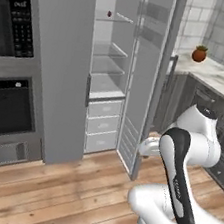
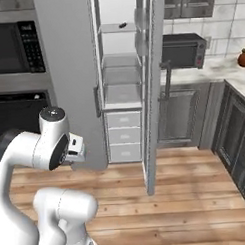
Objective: Retrieve the sausage and cheese from the fridge and place them on the cutting board on the counter.
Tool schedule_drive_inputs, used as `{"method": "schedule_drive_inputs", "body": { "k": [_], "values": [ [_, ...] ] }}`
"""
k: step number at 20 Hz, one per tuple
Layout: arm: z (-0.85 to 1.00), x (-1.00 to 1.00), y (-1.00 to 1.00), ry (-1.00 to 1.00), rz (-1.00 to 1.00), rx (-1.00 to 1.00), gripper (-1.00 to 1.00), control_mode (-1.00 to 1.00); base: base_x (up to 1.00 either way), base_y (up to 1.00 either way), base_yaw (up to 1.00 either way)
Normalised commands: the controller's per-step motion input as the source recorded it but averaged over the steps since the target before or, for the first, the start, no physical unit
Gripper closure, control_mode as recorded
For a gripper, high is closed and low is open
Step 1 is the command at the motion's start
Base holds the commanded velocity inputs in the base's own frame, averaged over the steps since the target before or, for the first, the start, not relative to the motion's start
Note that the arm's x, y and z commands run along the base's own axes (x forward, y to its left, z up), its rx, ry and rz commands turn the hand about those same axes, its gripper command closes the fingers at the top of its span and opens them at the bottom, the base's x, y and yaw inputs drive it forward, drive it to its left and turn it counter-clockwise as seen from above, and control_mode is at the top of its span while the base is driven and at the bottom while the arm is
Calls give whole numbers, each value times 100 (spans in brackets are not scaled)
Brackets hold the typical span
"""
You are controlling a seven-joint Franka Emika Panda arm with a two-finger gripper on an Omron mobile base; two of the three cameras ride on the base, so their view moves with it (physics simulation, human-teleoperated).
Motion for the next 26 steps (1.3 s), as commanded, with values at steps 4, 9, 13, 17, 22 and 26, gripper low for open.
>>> {"method": "schedule_drive_inputs", "body": {
  "k": [4, 9, 13, 17, 22, 26],
  "values": [
    [0, 0, 0, 0, 0, 0, -100, 100, 100, 92, 8],
    [0, 0, 0, 0, 0, 0, -100, 100, 98, 44, 0],
    [0, 0, 0, 0, 0, 0, -100, 100, 99, 4, 0],
    [0, 0, 0, 0, 0, 0, -100, 100, 97, -1, 0],
    [0, 0, 0, 0, 0, 0, -100, 100, 59, -32, 4],
    [0, 0, 0, 0, 0, 0, -100, 100, 50, -37, 4]
  ]
}}
